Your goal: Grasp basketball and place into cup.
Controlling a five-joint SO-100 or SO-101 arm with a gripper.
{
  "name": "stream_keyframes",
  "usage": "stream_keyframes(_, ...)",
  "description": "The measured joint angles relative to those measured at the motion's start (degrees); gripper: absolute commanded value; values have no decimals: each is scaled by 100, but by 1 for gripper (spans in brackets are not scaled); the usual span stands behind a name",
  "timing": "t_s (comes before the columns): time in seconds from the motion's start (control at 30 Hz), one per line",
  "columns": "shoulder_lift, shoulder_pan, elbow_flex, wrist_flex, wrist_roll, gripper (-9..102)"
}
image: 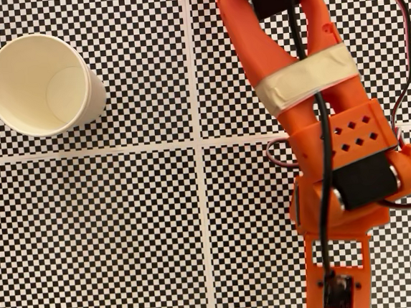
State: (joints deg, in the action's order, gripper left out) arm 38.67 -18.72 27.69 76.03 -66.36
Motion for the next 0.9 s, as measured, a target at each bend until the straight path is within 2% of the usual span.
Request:
stream_keyframes(0.2,-18,176,-1020,105,35,0)
stream_keyframes(0.53,18,677,-2285,571,-448,0)
stream_keyframes(0.8,686,1187,-2285,1978,-800,0)
stream_keyframes(0.9,1266,1283,-2021,2215,-870,0)
